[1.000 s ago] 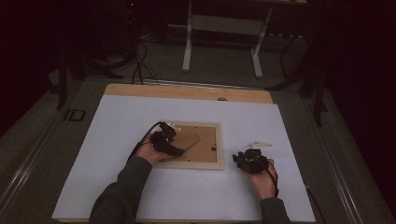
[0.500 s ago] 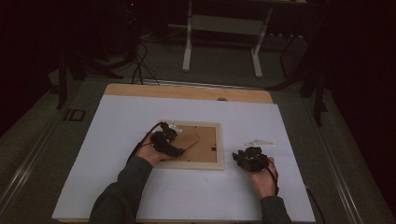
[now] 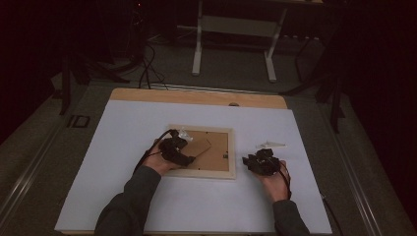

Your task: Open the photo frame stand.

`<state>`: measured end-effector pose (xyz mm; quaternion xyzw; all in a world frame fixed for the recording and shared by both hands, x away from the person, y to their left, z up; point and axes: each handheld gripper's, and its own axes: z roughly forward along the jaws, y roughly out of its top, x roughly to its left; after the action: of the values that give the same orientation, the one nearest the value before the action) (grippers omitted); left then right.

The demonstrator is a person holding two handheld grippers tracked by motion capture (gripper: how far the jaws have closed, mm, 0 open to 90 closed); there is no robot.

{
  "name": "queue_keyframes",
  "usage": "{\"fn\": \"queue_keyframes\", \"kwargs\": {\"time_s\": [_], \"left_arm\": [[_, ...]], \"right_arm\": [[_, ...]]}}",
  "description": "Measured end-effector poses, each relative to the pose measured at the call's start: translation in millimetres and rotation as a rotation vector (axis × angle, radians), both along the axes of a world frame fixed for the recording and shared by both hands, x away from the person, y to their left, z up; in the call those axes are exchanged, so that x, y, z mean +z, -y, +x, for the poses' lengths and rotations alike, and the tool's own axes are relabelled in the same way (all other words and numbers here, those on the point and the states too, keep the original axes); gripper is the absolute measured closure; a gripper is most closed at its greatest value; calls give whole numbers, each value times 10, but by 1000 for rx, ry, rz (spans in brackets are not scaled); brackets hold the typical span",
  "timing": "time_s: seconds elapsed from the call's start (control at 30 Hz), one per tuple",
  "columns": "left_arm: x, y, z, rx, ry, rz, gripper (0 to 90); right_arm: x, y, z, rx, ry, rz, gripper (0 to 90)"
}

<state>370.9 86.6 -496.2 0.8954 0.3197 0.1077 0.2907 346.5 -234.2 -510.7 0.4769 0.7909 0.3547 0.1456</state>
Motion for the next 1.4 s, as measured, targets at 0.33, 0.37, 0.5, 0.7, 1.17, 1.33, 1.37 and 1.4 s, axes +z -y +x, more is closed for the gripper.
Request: {"fn": "queue_keyframes", "kwargs": {"time_s": [0.33,0.37,0.5,0.7,1.17,1.33,1.37,1.4], "left_arm": [[19,10,-66,6,50,2,380],[20,13,-75,9,51,-1,380],[32,15,-98,7,71,6,380],[35,18,-122,10,90,5,380],[37,25,-187,27,135,11,380],[41,36,-222,28,159,19,380],[44,35,-229,28,165,20,380],[45,35,-237,27,172,19,380]], "right_arm": [[103,-87,105,14,7,2,633],[110,-91,113,16,7,2,631],[154,-96,151,20,7,4,618],[246,-111,230,34,14,4,586],[384,-168,376,67,12,9,532],[394,-193,435,74,-9,26,526],[393,-201,450,74,-12,34,526],[395,-210,463,76,-18,39,526]]}}
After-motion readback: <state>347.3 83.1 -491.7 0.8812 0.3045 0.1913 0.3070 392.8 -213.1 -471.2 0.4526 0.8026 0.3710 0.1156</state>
